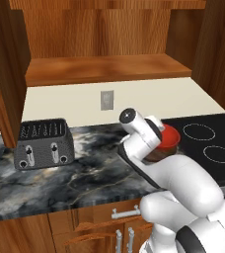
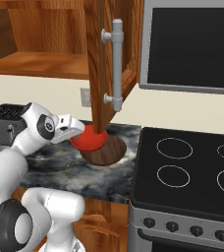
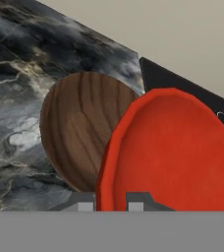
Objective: Pick up the bowls on the counter and stack them on top of one another in the open cabinet. Place the smaller bowl on top of the larger bowl.
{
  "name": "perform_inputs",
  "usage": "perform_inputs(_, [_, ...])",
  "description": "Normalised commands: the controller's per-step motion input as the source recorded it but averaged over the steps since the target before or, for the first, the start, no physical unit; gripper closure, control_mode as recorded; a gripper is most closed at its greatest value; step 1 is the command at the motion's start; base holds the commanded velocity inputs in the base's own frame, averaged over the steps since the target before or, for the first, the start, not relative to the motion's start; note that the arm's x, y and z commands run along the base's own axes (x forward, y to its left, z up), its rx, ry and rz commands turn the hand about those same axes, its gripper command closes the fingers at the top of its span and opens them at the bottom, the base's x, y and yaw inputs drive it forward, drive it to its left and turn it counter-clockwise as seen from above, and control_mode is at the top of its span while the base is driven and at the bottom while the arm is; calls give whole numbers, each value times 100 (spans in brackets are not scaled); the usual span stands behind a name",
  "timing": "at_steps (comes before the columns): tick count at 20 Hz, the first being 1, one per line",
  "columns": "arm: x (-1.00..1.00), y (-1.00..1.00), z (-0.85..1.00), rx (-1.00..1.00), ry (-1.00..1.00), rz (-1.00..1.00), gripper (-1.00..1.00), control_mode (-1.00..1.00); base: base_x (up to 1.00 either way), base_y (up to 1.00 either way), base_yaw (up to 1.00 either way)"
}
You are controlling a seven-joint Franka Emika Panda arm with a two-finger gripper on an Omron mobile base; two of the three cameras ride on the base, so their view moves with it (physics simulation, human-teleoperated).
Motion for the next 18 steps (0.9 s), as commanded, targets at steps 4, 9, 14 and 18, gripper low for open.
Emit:
perform_inputs(4, [-4,-21,-4,-2,5,3,100,-100,0,0,0])
perform_inputs(9, [-3,-14,-10,-1,5,3,100,-100,0,0,0])
perform_inputs(14, [-1,-3,-18,-2,4,3,100,-100,0,0,0])
perform_inputs(18, [0,0,-17,-1,0,4,100,-100,0,0,0])
